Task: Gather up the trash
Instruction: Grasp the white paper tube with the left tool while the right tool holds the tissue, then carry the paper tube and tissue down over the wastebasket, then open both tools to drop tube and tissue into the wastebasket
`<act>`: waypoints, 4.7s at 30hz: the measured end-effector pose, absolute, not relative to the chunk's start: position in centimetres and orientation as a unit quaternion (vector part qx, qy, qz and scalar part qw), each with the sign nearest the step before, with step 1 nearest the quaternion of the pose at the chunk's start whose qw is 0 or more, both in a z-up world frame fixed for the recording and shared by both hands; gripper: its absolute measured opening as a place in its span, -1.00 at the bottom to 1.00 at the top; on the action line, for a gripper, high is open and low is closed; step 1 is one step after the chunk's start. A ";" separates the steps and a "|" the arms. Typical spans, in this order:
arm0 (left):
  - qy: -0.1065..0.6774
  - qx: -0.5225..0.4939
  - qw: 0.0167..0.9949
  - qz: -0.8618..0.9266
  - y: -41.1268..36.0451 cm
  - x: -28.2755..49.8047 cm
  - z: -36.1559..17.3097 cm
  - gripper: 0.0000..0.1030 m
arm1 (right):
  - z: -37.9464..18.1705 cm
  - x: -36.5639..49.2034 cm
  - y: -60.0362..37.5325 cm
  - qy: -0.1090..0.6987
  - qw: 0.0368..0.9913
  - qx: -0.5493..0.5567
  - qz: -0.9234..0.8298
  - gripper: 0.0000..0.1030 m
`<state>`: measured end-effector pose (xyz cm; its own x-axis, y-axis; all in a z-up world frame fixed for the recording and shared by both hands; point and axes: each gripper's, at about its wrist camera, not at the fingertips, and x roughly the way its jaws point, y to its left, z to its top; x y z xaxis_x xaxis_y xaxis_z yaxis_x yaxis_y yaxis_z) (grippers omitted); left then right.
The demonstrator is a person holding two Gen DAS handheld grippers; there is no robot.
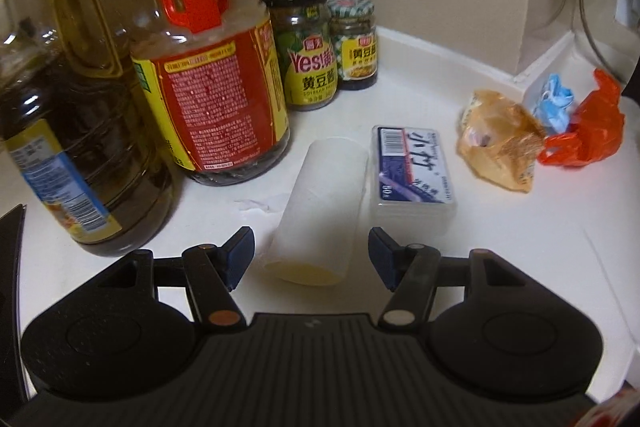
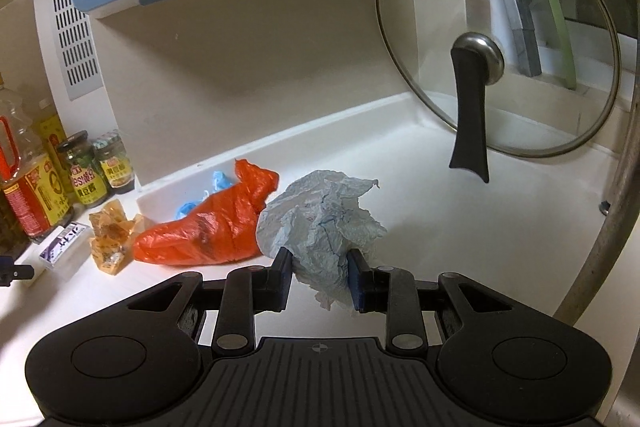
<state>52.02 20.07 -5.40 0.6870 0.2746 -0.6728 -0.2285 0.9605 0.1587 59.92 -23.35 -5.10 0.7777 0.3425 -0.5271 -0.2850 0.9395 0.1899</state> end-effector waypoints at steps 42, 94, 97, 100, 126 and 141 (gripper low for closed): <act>0.357 -0.015 0.926 0.124 19.3 40.9 -2.2 -0.10 | -2.8 52.8 -21.9 0.292 0.934 0.061 0.195 -0.42; 0.347 -0.094 0.933 -0.004 6.7 23.9 -1.5 -0.10 | -8.8 32.2 -12.8 0.413 0.822 0.022 0.392 -0.42; 0.360 -0.095 0.928 -0.005 6.2 23.6 -2.9 -0.10 | -10.2 31.9 -12.7 0.431 0.818 0.013 0.379 -0.42; 0.375 -0.102 0.921 -0.006 5.7 23.4 -4.6 -0.10 | -11.7 31.6 -12.6 0.448 0.814 0.003 0.371 -0.42; 0.496 -0.179 0.845 0.087 5.0 26.4 -20.8 -0.20 | -21.0 32.4 -12.7 0.516 0.797 -0.014 0.313 -0.42; 0.509 -0.188 0.835 0.090 5.3 27.1 -22.3 -0.01 | -21.8 32.8 -12.3 0.524 0.788 -0.021 0.321 -0.42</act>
<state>27.11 5.26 -22.32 0.4658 -0.0406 -0.8839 -0.3426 0.9128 -0.2225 32.76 -12.28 -21.79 0.2439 0.4843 -0.8402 -0.5278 0.7931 0.3040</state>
